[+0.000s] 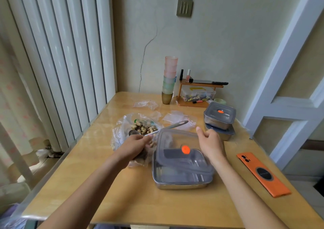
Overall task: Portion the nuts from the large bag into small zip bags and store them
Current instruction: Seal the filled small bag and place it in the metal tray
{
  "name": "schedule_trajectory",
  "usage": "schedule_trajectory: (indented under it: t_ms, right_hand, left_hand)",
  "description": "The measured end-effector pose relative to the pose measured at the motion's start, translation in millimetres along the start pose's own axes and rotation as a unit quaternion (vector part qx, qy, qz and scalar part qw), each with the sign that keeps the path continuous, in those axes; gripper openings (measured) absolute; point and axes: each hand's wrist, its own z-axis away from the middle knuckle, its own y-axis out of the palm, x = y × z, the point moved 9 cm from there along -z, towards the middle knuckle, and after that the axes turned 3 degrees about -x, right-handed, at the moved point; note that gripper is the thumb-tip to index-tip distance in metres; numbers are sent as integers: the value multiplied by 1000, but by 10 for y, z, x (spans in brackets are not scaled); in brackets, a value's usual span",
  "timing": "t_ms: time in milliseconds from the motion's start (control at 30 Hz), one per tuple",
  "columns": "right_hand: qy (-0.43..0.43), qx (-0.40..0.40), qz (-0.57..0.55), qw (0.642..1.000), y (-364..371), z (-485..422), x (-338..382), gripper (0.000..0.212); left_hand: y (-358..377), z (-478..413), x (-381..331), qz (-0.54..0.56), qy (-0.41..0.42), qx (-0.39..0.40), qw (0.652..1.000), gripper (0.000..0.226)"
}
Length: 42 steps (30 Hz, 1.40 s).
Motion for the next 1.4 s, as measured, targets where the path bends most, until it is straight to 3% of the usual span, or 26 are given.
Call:
schedule_trajectory:
  t_ms: [133, 267, 400, 700, 900, 1033, 1233, 1400]
  right_hand:
    - [98, -8, -72, 993, -145, -345, -259, 51]
    - [221, -14, -121, 968, -106, -523, -800, 54]
    - [283, 2, -133, 950, 10, -496, -1169, 43]
    - [299, -62, -115, 945, -98, -478, -1288, 44]
    - [309, -110, -107, 939, -190, -453, -1231, 45]
    - [313, -124, -87, 938, -211, -449, -1187, 43]
    - [298, -120, -95, 942, -175, -462, -1205, 41]
    - [300, -101, -142, 938, -111, -473, -1266, 43]
  left_hand:
    - [-25, 18, -213, -8, 24, -49, 998, 26]
    - [380, 107, -399, -27, 94, 58, 993, 15]
    - [781, 136, -410, -229, 194, 127, 945, 20]
    - [957, 184, -249, -369, 201, 179, 890, 71]
    - [1015, 205, -285, -468, 230, 138, 842, 70]
    - [1030, 221, -424, -567, 292, 71, 767, 68]
    - [877, 177, -436, -608, 277, 20, 744, 69]
    - [801, 161, -286, -629, 240, 32, 739, 76]
